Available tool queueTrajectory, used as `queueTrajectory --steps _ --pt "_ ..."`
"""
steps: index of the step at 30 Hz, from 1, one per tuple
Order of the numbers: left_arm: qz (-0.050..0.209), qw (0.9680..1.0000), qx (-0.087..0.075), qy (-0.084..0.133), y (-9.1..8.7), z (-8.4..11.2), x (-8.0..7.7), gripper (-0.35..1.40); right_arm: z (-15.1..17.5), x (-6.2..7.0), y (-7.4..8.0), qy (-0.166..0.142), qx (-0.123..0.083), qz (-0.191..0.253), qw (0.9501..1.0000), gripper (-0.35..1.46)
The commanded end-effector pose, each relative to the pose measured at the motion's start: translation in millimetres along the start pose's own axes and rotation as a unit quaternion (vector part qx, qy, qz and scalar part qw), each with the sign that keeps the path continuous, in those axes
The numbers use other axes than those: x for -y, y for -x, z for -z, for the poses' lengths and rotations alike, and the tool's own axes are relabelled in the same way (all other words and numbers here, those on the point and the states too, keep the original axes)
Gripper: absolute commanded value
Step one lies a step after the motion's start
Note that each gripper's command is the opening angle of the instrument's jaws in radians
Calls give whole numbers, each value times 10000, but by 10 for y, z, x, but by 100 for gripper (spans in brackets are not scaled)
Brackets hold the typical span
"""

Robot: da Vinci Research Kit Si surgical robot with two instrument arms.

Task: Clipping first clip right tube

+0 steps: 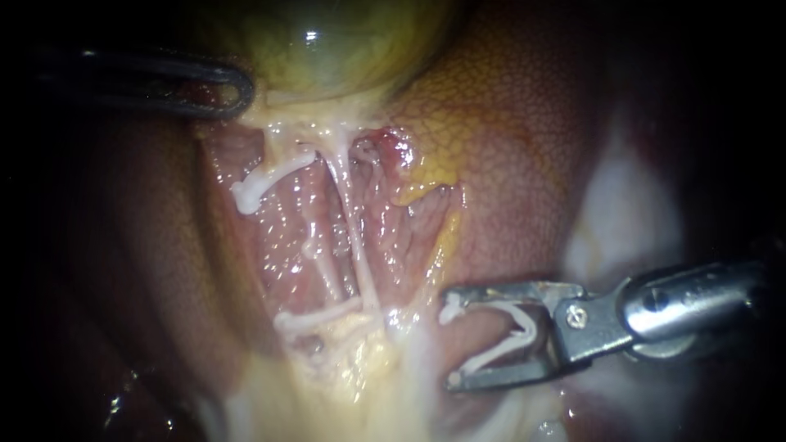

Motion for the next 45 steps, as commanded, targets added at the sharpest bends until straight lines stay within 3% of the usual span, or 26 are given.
queueTrajectory --steps 1,16,23,33,41,45 --pt "-1 10000 0 4 0 0 0 -35 -4 -2 2 -1 -45 -84 10000 47" --pt "-3 10000 3 12 -1 -2 1 -35 -38 -44 6 81 -363 -558 9977 47" --pt "-3 10000 5 17 -2 -3 1 -35 -48 -54 8 70 -430 -676 9968 48" --pt "-4 10000 6 19 -2 -3 2 -35 -65 -60 5 -266 -781 -924 9923 48" --pt "-4 10000 6 19 -2 -3 2 -35 -71 -62 3 -800 -1205 -1318 9807 48" --pt "-4 10000 6 19 -2 -3 2 -35 -74 -63 2 -1263 -1397 -1474 9710 47"
